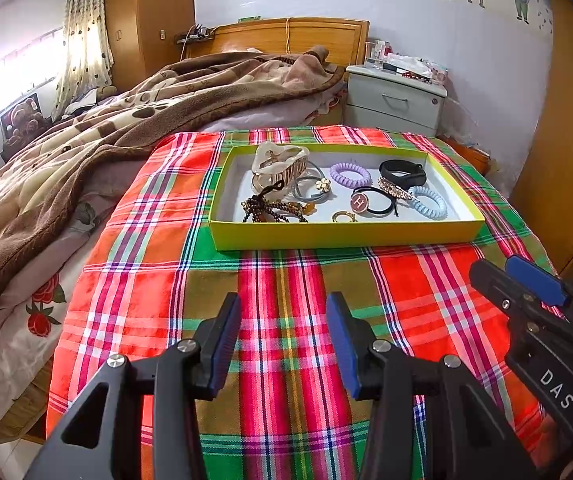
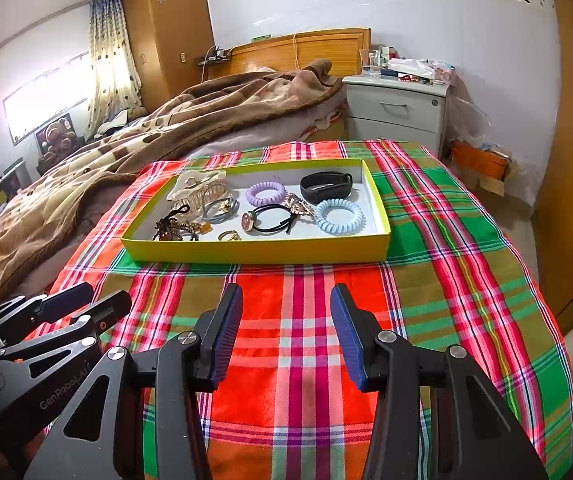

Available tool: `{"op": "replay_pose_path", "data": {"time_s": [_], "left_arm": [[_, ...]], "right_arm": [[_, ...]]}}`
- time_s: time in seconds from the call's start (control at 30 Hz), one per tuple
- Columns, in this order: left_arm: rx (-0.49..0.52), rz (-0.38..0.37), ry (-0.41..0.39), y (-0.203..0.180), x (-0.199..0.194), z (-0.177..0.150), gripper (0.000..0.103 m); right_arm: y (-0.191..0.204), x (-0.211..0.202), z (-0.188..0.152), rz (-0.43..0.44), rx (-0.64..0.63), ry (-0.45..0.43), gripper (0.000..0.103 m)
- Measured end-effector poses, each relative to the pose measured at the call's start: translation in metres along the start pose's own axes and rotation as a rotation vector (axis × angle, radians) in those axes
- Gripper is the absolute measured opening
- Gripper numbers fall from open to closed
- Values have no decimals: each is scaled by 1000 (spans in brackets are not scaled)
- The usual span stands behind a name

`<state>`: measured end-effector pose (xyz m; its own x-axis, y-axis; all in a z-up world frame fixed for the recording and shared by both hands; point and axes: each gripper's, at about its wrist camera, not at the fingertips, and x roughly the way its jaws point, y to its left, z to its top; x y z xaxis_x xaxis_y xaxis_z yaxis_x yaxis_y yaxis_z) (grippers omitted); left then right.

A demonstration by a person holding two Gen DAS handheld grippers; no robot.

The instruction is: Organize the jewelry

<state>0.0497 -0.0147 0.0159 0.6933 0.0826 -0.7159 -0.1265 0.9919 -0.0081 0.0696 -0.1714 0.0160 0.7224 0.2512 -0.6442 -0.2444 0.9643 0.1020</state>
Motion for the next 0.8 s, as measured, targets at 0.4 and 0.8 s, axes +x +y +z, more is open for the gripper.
{"op": "replay_pose_path", "data": {"time_s": [0.4, 0.8], "left_arm": [[-1, 0, -1, 0, 1, 0, 46], [-1, 5, 0, 2, -3, 0, 46]], "right_arm": [[1, 0, 0, -2, -3, 1, 46], [3, -1, 1, -2, -3, -4, 46]]}}
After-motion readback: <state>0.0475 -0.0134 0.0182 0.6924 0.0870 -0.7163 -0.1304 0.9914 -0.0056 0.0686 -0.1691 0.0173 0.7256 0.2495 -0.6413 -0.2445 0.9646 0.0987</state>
